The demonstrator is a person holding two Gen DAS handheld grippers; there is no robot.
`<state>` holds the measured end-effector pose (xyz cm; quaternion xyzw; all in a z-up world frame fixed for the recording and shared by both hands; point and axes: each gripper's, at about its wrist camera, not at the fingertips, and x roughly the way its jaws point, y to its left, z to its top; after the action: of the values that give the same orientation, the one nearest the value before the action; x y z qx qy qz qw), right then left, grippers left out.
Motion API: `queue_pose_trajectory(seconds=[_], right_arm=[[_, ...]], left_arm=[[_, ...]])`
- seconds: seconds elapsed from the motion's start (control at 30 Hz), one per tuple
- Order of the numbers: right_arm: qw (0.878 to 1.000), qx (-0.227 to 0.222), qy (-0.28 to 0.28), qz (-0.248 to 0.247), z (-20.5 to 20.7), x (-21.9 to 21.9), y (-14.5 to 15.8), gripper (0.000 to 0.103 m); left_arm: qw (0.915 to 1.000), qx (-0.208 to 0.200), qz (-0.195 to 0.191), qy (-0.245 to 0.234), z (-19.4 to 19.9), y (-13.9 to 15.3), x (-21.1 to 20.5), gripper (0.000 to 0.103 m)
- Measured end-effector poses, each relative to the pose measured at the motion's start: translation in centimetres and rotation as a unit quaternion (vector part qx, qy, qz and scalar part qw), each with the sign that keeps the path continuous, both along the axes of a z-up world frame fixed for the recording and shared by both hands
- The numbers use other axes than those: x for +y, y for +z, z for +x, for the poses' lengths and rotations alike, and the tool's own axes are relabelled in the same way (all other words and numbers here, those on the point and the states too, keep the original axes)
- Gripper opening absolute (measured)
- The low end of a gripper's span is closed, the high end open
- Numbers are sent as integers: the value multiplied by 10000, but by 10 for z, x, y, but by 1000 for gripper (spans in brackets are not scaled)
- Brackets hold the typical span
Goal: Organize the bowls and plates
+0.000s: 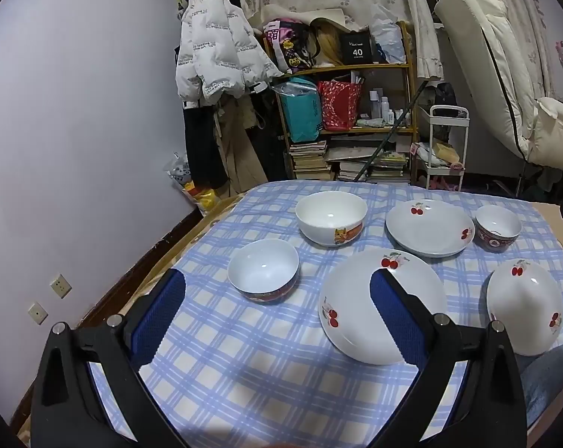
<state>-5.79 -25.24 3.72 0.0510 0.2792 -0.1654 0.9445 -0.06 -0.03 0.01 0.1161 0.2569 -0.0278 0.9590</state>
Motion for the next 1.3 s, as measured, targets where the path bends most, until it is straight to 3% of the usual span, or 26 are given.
queue_pose_trajectory(seconds=[1.3], right_arm=[[10000,-24,-11,-16,2,1,-1,103]], left_arm=[[10000,-25,22,30,-3,2,0,98]])
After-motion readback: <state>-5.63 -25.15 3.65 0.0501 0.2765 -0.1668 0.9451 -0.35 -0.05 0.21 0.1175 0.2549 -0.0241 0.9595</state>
